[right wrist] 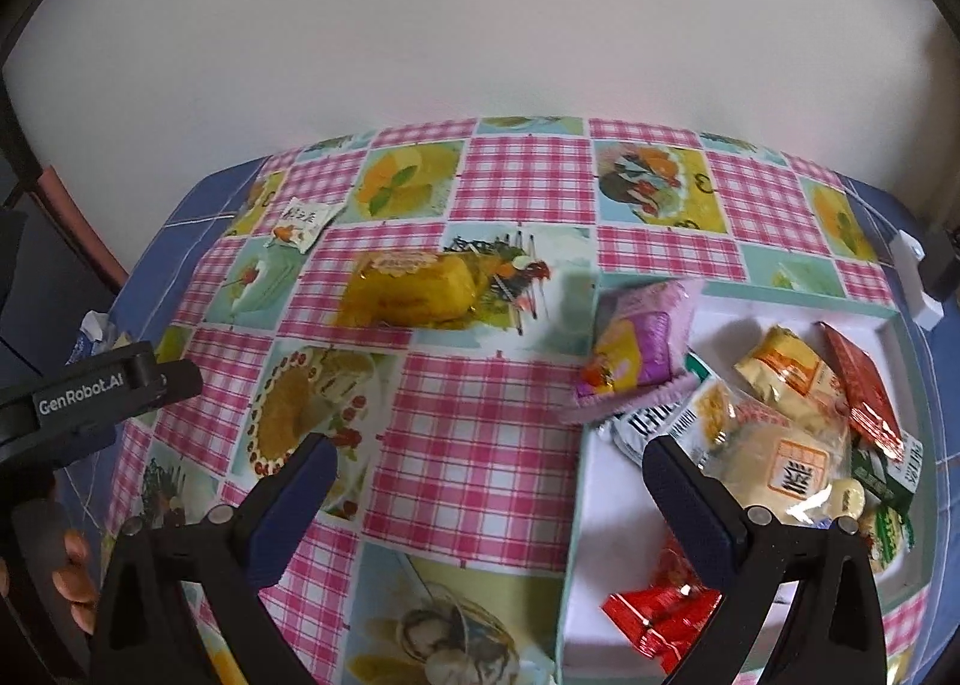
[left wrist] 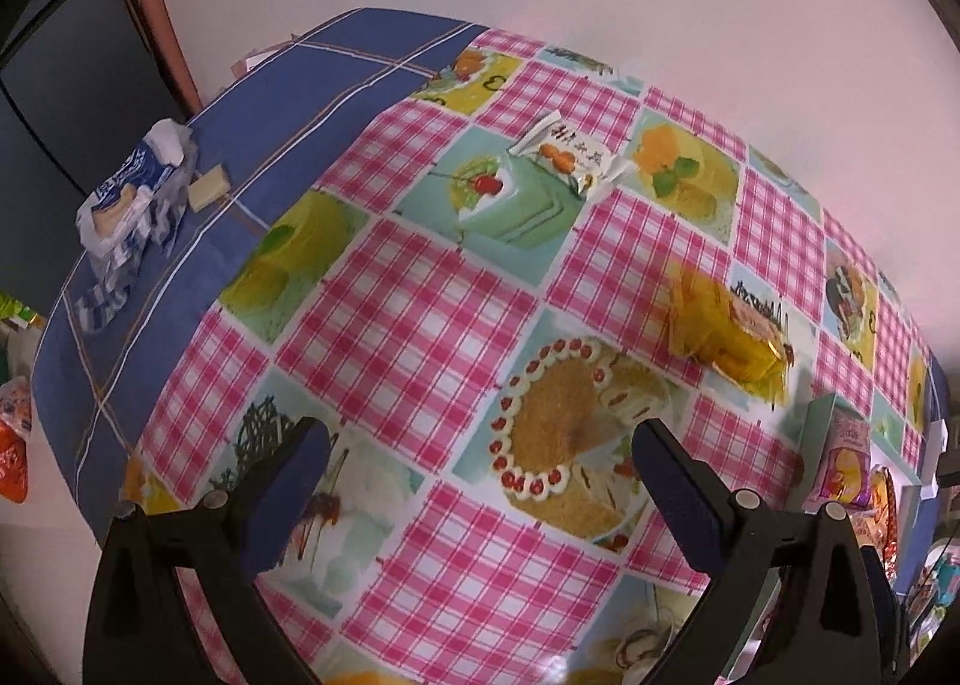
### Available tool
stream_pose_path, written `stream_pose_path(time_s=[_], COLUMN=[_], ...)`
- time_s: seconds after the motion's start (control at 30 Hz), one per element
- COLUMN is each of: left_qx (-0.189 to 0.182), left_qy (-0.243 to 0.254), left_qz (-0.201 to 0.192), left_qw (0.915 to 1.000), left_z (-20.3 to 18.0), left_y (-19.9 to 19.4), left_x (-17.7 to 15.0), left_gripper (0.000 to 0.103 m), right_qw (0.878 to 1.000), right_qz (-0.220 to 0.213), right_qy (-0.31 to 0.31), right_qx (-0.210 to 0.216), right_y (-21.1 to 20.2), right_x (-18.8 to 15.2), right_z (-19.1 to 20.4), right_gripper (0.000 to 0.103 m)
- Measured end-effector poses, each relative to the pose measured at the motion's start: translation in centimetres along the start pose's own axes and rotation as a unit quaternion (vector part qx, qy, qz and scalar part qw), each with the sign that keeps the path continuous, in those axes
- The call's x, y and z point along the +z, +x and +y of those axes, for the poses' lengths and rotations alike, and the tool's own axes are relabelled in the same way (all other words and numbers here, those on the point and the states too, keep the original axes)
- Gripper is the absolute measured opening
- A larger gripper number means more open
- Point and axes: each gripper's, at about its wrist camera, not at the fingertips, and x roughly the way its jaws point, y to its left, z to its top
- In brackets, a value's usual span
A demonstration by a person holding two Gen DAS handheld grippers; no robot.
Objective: Organize snacks
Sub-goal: 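Move left tool over the white pastry pack while right tool moves over the yellow bread pack, then grasp the white pastry pack with left tool while right tool grasps the yellow bread pack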
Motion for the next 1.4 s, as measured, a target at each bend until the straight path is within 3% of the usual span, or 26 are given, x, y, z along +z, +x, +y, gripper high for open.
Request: stream_pose_path(time_s=[0.2,0.33,0.57,0.87,1.17,1.4], left_qx=[-0.015,-0.009,-0.020,-0.044,-0.052,-0.055], left_qy=[0.026,0.038,0.069,0.101,0.127,0.147], left_qz=[-0.015,-0.001,0.027,0.037,0.037,0.031], left_qw=[0.9994,0.9992,0.9971,0.9933,0.9898,0.9870], left_z=[0.9,1.9,1.9,0.2,-2.0,-4.4], left_y=[1.2,3.1,5.9,8.5,10.8,12.9], left_x=[2.1,3.7,6.4,9.6,12.5,15.5], left_gripper=[0.101,0.101,0.101,0.101,0.101,0.101], right_qw=[0.999,0.997,0.985,0.972,0.975,0.978], right_qz=[0.013,0.035,0.072,0.082,0.085,0.100], right_qy=[-0.033,-0.059,-0.134,-0.200,-0.188,-0.167], right_qx=[-0.001,-0.016,-0.076,-0.096,-0.081,-0.069], right_y=[1.7,3.8,8.5,12.9,15.4,17.4], right_x=[1.3,2.4,4.3,6.9,10.2,11.8], right_z=[1.5,2.3,3.7,5.6,5.7,4.0], right_gripper=[0.103,0.103,0.103,0.103,0.102,0.084])
